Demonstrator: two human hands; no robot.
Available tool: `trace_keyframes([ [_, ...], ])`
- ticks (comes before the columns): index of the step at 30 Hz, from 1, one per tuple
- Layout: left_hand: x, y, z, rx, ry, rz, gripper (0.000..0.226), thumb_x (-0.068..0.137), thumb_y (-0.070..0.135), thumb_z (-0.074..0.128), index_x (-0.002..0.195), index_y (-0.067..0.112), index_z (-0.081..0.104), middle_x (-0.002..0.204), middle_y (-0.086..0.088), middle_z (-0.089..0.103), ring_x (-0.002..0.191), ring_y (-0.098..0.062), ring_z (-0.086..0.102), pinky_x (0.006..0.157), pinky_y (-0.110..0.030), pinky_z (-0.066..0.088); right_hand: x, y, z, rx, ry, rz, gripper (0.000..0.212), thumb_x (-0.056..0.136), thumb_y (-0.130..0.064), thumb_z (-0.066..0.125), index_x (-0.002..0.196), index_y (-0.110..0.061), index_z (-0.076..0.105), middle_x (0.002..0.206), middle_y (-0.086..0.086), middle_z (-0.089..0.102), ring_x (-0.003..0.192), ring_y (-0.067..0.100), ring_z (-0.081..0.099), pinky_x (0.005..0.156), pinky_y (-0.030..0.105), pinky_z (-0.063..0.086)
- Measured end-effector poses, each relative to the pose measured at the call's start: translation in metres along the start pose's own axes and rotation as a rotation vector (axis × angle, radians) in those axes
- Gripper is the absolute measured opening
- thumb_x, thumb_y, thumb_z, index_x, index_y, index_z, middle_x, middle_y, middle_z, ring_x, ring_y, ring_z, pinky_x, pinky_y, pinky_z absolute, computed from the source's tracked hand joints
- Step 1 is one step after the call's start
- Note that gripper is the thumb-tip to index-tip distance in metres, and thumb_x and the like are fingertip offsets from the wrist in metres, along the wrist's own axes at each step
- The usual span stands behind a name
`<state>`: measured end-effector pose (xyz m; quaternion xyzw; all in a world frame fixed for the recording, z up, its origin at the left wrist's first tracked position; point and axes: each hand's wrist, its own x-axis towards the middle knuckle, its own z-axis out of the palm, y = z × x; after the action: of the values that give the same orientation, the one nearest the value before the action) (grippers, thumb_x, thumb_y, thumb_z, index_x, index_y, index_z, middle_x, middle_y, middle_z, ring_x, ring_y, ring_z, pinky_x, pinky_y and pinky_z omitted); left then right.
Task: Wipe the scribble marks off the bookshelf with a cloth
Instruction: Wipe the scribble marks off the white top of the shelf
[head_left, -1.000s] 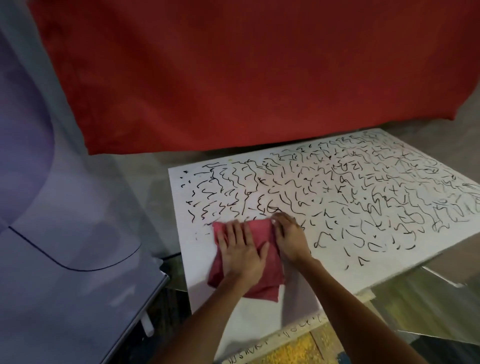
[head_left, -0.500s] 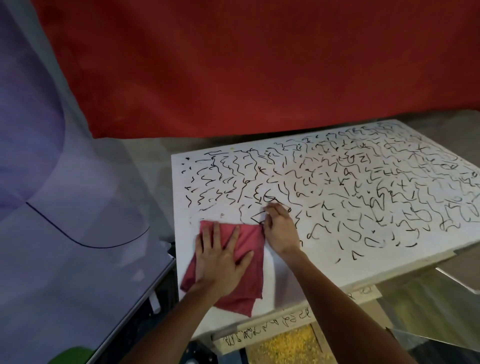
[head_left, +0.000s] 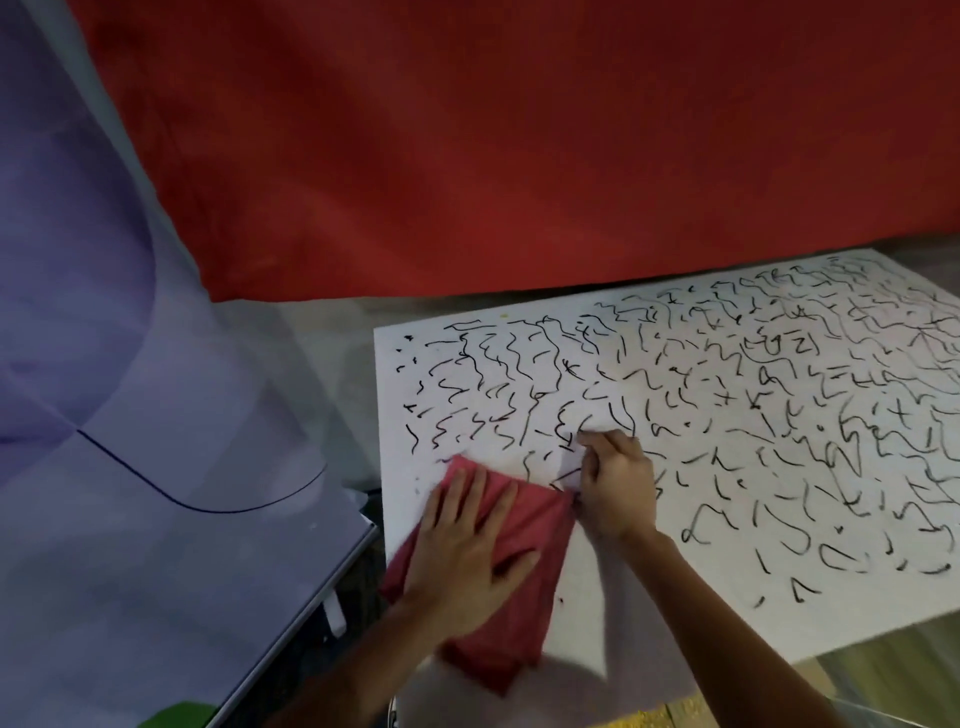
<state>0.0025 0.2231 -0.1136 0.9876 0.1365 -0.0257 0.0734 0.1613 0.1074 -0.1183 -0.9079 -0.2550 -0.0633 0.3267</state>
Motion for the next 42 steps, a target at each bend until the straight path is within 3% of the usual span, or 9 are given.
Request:
trace_keyframes([
  [4, 0.043, -0.041, -0.016, 0.037, -0.012, -0.052, 0.099, 0.060, 0.083, -0.028, 0.146, 0.036, -0.012, 0.159, -0.001, -0.013, 0.146, -0.023, -0.017, 0.118, -0.042, -0.010, 0.011, 0.002, 0.009, -0.119, -0.091, -0.051, 0.052, 0.084, -0.035, 0.032, 0.118, -0.011, 0.063, 0.124, 0.012, 0.055, 0.119, 0.031, 0.047, 0.099, 0.046, 0.036],
  [9, 0.105, -0.066, -0.025, 0.093, -0.062, -0.237, 0.078, 0.089, 0.072, 0.005, 0.153, 0.029, -0.005, 0.160, -0.010, -0.008, 0.146, -0.029, -0.016, 0.119, -0.044, -0.007, 0.015, -0.002, 0.007, -0.276, -0.248, -0.020, 0.066, 0.088, -0.043, 0.012, 0.146, -0.022, 0.034, 0.155, 0.006, 0.025, 0.146, 0.023, 0.012, 0.116, 0.037, 0.007],
  [13, 0.064, -0.046, -0.014, 0.031, 0.003, -0.198, 0.095, 0.075, 0.076, -0.018, 0.153, 0.024, -0.002, 0.161, -0.010, -0.002, 0.147, -0.029, -0.010, 0.118, -0.041, -0.009, 0.013, -0.004, 0.006, -0.333, -0.317, 0.001, 0.080, 0.081, -0.050, -0.008, 0.152, -0.024, 0.020, 0.160, 0.003, 0.011, 0.148, 0.021, 0.001, 0.117, 0.036, 0.001],
  [18, 0.013, -0.050, -0.002, -0.008, 0.061, -0.022, 0.082, 0.090, 0.074, 0.003, 0.150, 0.021, 0.016, 0.154, -0.017, 0.028, 0.144, -0.036, 0.021, 0.114, -0.054, 0.023, 0.013, -0.005, 0.008, -0.333, -0.305, 0.014, 0.086, 0.077, -0.054, -0.013, 0.152, -0.025, 0.017, 0.161, 0.002, 0.009, 0.148, 0.021, -0.001, 0.118, 0.037, -0.001],
  [22, 0.072, -0.074, -0.021, 0.056, 0.008, -0.187, 0.097, 0.072, 0.078, -0.010, 0.154, 0.028, 0.001, 0.161, -0.012, 0.001, 0.147, -0.030, -0.006, 0.118, -0.043, -0.001, 0.012, -0.005, 0.008, -0.302, -0.280, 0.015, 0.087, 0.076, -0.055, -0.009, 0.151, -0.024, 0.024, 0.160, 0.003, 0.015, 0.148, 0.023, 0.004, 0.117, 0.038, 0.002],
  [26, 0.100, -0.071, -0.027, 0.118, -0.037, -0.309, 0.083, 0.090, 0.070, 0.003, 0.154, 0.018, -0.004, 0.160, -0.016, -0.003, 0.147, -0.034, -0.007, 0.118, -0.043, -0.005, 0.012, -0.006, 0.007, -0.330, -0.282, 0.009, 0.088, 0.075, -0.054, -0.011, 0.150, -0.024, 0.024, 0.160, 0.003, 0.015, 0.147, 0.022, 0.004, 0.117, 0.038, 0.003],
  [32, 0.013, -0.026, -0.012, 0.053, 0.005, -0.205, 0.113, 0.055, 0.073, -0.042, 0.150, 0.018, -0.014, 0.159, -0.014, -0.012, 0.146, -0.032, -0.016, 0.113, -0.041, -0.017, 0.012, -0.009, 0.005, -0.336, -0.323, 0.034, 0.073, 0.085, -0.047, 0.000, 0.152, -0.024, 0.017, 0.161, 0.002, 0.008, 0.148, 0.020, -0.001, 0.117, 0.037, -0.002],
  [36, 0.016, -0.034, -0.017, 0.068, -0.020, -0.189, 0.114, 0.057, 0.079, -0.035, 0.153, 0.023, -0.008, 0.160, -0.011, -0.009, 0.146, -0.029, -0.014, 0.115, -0.040, -0.013, 0.012, -0.009, 0.003, -0.341, -0.336, 0.037, 0.054, 0.101, -0.040, 0.011, 0.152, -0.025, 0.016, 0.161, 0.001, 0.007, 0.148, 0.020, -0.001, 0.117, 0.037, -0.003],
  [42, 0.075, -0.057, -0.027, 0.072, -0.028, -0.330, 0.080, 0.092, 0.068, 0.014, 0.154, 0.019, 0.002, 0.161, -0.013, 0.001, 0.147, -0.030, -0.004, 0.118, -0.041, -0.004, 0.013, -0.009, 0.004, -0.305, -0.300, 0.031, 0.057, 0.097, -0.042, 0.014, 0.150, -0.024, 0.024, 0.159, 0.002, 0.015, 0.147, 0.021, 0.005, 0.117, 0.038, 0.001],
])
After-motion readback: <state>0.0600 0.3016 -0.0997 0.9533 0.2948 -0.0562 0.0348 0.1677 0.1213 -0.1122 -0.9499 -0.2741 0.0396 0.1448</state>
